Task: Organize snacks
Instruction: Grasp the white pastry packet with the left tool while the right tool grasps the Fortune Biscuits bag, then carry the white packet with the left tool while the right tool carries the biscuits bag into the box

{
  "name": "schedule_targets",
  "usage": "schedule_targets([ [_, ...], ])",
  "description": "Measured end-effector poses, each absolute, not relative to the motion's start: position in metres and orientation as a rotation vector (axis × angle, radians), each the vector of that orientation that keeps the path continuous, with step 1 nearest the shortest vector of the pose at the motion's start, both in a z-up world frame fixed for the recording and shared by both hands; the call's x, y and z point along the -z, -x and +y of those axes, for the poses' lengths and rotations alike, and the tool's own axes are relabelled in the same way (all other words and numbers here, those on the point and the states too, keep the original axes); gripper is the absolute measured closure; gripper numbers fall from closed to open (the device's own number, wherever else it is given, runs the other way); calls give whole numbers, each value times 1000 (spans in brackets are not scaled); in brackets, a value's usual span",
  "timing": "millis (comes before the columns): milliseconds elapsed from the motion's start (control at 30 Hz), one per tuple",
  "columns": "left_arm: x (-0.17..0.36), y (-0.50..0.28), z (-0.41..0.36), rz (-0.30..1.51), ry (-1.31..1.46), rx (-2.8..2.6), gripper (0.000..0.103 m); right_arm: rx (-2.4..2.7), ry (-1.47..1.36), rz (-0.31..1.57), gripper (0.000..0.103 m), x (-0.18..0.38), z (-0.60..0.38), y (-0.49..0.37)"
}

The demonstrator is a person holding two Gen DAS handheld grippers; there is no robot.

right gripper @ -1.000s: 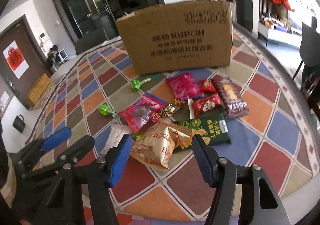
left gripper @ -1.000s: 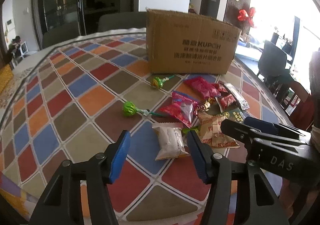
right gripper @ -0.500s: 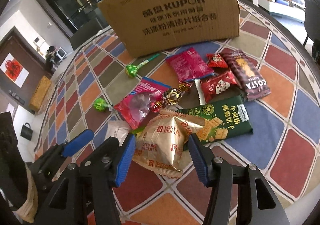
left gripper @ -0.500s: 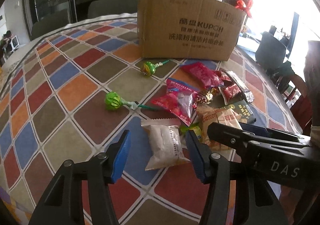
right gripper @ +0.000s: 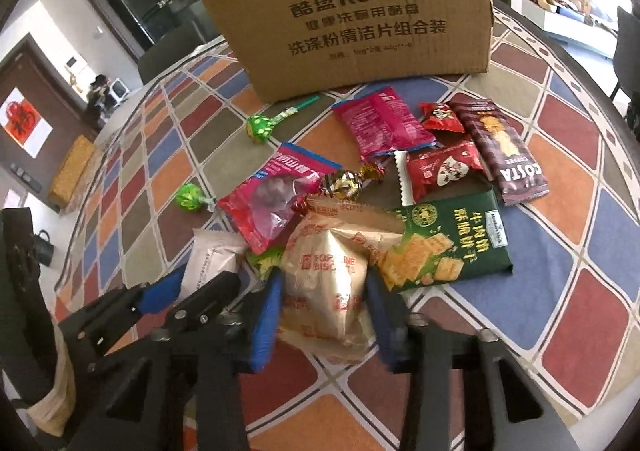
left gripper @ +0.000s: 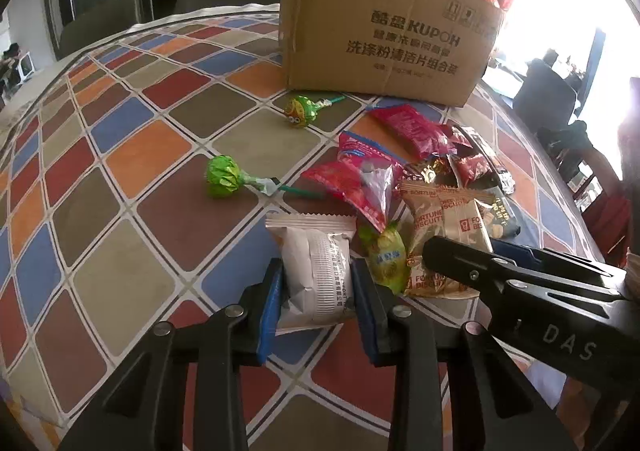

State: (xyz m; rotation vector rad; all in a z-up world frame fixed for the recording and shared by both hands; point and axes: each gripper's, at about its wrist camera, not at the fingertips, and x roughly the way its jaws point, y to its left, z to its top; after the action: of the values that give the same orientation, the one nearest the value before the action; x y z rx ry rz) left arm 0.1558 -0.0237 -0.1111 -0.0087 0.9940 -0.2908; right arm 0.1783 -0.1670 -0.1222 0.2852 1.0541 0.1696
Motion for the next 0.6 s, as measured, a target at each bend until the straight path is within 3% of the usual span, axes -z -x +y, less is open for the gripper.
schedule_targets([
  [600,54,-141,-26,848,-1,278,69,-162,-217,932,67,89,-178,-157],
])
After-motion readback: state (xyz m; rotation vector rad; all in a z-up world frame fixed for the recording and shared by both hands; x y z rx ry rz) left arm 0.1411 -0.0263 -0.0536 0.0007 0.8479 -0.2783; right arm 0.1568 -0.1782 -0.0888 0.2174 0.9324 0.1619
